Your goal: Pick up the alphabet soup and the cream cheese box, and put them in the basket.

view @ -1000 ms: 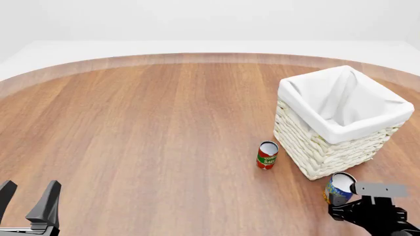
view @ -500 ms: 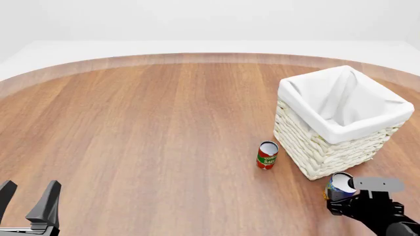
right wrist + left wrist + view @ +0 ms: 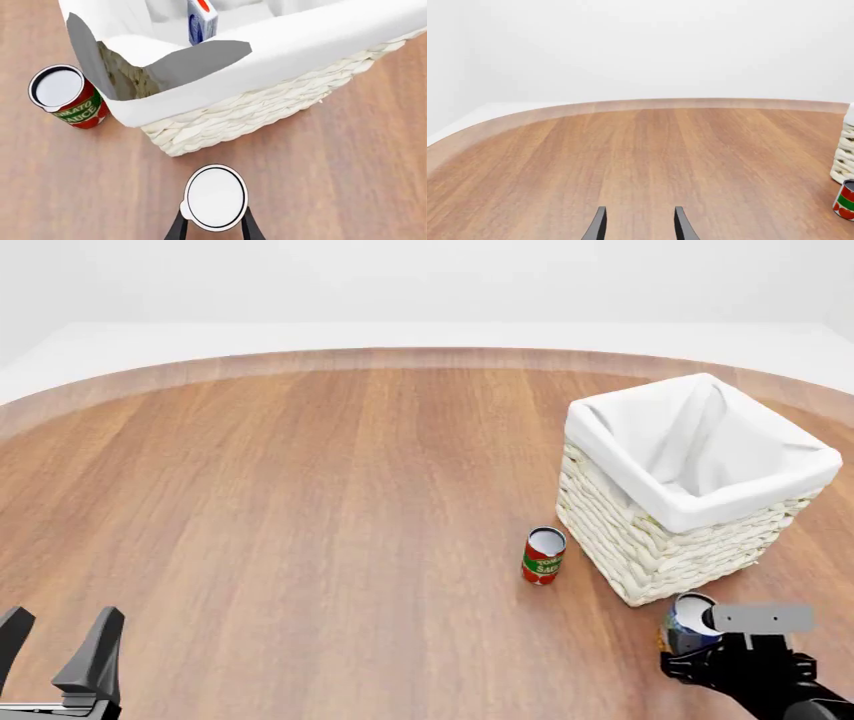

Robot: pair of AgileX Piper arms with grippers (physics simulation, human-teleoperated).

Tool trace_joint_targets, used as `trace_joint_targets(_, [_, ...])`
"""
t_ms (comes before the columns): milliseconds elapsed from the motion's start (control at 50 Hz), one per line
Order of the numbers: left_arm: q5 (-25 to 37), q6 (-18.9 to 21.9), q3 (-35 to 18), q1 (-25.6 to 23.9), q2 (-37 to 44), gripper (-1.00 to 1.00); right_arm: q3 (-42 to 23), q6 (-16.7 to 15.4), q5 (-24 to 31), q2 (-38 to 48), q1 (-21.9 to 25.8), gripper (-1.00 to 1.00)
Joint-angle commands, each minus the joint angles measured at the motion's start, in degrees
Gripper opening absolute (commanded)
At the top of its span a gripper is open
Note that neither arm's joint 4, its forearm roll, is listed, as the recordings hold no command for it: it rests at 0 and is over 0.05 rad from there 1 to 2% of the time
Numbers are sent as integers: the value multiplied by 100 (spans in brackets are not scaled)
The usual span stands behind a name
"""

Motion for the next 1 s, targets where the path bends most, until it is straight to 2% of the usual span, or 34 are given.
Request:
trace_joint_targets(20, [0,0,0,0,0,100,99,132,-25,-82,57,-100])
trace_joint_targets(120, [0,0,0,0,0,100,122,131,15,-150,61,-100])
trace_joint_targets(140, [0,0,0,0,0,100,21,133,378,-421,59,-100])
trace_joint_targets(180, [0,0,0,0,0,100,126,141,142,-290,69,-100])
trace_joint_targets(280, [0,0,0,0,0,100,134,137,297,-468,68,-100])
trace_joint_targets(360, [0,0,0,0,0,100,105,149,572,-741,64,-100])
trace_joint_targets(380, [0,0,0,0,0,100,2,137,918,-991,63,-100])
trace_joint_targets(400, [0,0,0,0,0,100,82,155,800,-959,78,-100])
trace_joint_targets(440, [0,0,0,0,0,100,12,153,1060,-1160,77,-100])
trace_joint_targets(480, [0,0,0,0,0,100,106,155,916,-1117,81,-100])
trace_joint_targets(500, [0,0,0,0,0,100,7,155,1206,-1311,83,-100])
trace_joint_targets(520, [0,0,0,0,0,100,68,151,1136,-1306,85,-100])
trace_joint_targets(560, [0,0,0,0,0,100,-73,166,1536,-1600,80,-100])
trace_joint_targets(620, [0,0,0,0,0,100,34,168,1437,-1627,88,-100])
trace_joint_targets(660, [0,0,0,0,0,100,-94,166,1791,-1865,84,-100])
trace_joint_targets(700, [0,0,0,0,0,100,-43,176,1695,-1841,75,-100])
trace_joint_targets(720, [0,0,0,0,0,100,-110,168,1914,-1997,79,-100])
trace_joint_targets(780, [0,0,0,0,0,100,-136,173,2061,-2134,71,-100])
trace_joint_targets(800, [0,0,0,0,0,100,-80,171,1948,-2091,62,-100])
trace_joint_targets(840, [0,0,0,0,0,100,-223,170,2322,-2335,68,-100])
trace_joint_targets(880, [0,0,0,0,0,100,-177,171,2290,-2387,65,-100])
trace_joint_targets(900, [0,0,0,0,0,100,-300,171,2580,-2564,60,-100])
trace_joint_targets(920, [0,0,0,0,0,100,-222,180,2490,-2561,73,-100])
trace_joint_targets(960, [0,0,0,0,0,100,-354,181,2793,-2758,70,-100])
trace_joint_targets(1000, [0,0,0,0,0,100,-261,192,2673,-2743,67,-100])
